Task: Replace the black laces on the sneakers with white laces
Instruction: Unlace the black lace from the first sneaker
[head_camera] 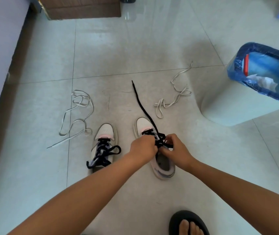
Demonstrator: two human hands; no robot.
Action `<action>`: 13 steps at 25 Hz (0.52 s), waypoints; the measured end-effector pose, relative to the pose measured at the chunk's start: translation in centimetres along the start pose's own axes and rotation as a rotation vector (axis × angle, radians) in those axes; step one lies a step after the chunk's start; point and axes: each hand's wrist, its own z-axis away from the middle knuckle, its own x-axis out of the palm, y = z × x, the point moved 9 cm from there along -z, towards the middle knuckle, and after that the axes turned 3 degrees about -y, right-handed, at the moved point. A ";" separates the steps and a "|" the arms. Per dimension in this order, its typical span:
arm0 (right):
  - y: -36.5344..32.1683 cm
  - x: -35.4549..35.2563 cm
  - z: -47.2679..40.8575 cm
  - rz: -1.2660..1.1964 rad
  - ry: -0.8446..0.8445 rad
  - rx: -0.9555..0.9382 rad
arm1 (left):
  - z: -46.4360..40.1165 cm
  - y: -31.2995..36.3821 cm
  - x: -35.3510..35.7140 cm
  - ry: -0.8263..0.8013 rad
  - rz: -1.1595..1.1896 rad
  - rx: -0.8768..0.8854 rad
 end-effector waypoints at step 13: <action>3.9 -0.2 2.1 -0.002 0.059 0.189 | 2.0 -14.5 -17.5 1.109 0.897 -0.297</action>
